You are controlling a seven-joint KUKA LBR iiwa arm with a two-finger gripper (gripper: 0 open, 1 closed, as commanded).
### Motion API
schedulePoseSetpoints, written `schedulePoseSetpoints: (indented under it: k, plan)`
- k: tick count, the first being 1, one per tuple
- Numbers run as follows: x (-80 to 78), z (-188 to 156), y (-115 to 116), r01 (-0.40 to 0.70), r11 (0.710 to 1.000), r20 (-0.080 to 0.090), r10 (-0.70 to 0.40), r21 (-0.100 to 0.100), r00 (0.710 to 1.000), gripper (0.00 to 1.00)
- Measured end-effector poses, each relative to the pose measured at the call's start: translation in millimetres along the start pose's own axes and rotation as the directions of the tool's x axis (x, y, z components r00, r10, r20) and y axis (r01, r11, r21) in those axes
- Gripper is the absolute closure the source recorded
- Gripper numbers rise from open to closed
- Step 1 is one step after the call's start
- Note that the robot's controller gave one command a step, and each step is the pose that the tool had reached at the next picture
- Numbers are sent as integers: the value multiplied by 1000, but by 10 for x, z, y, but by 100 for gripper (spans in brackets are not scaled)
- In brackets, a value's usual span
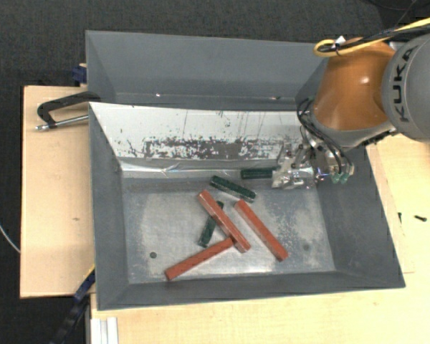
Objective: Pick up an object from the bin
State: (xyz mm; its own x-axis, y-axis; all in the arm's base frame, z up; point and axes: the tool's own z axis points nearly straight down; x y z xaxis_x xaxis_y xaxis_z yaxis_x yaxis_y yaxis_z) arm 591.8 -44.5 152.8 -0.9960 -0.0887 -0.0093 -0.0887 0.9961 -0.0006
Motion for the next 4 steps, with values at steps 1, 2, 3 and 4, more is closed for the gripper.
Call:
schedulePoseSetpoints:
  k: [1, 2, 3, 4]
  plan:
    - [-66, 105, -11, 14, 1000, -4, -14, -1, 1000, 100]
    - [47, -455, -162, 109, 994, -8, -109, -3, 994, 100]
    - [111, -1142, -258, 148, 989, -4, -148, -2, 989, 100]
    - [366, -1619, -136, 184, 983, -2, -184, -1, 983, 100]
